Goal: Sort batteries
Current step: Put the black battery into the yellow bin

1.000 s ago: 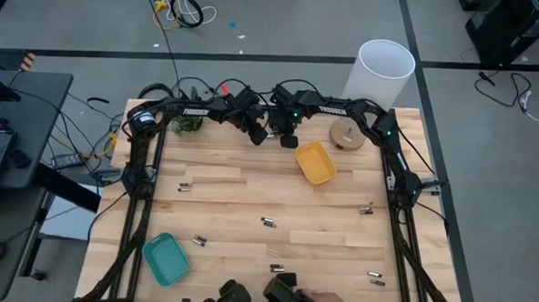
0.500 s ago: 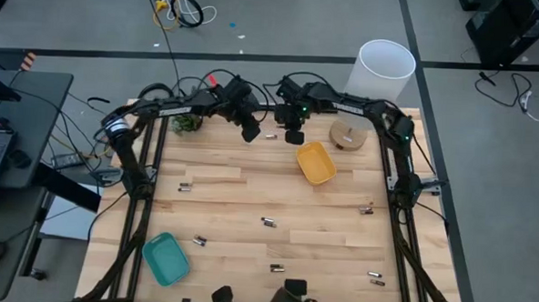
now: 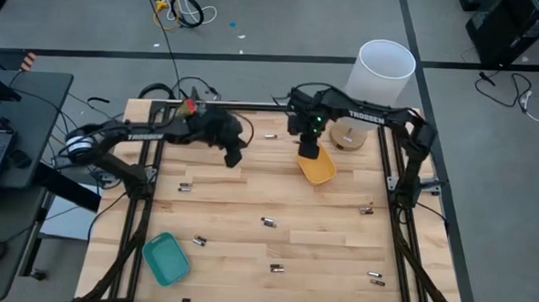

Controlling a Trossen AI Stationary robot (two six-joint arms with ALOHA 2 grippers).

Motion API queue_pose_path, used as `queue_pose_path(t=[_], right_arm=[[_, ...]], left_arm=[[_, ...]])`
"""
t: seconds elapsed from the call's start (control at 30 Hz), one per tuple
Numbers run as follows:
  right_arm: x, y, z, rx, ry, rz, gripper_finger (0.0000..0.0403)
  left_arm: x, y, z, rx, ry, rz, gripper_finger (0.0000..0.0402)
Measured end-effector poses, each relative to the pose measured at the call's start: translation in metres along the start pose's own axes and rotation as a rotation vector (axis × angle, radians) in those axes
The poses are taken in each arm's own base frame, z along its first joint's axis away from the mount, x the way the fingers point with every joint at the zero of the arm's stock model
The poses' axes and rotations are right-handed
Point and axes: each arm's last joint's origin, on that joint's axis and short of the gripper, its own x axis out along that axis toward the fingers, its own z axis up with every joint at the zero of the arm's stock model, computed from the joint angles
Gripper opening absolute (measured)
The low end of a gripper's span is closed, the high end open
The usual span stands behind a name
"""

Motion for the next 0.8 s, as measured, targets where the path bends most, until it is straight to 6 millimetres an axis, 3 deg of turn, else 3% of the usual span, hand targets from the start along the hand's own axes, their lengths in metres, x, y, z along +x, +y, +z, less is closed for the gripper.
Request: queue_pose_path(t=[0.2,0.4,0.8], right_arm=[[0.017,0.019,-0.036,0.084,0.012,-0.019,0.0018],[0.032,0.032,-0.059,0.163,-0.040,-0.025,0.0024],[0.036,0.038,-0.063,0.218,-0.048,-0.193,0.0092]], left_arm=[[0.009,-0.009,-0.029,-0.022,-0.040,-0.045,0.0016],[0.013,-0.020,-0.037,0.011,-0.093,-0.083,0.0016],[0.015,-0.036,-0.039,0.043,-0.107,-0.130,0.0016]])
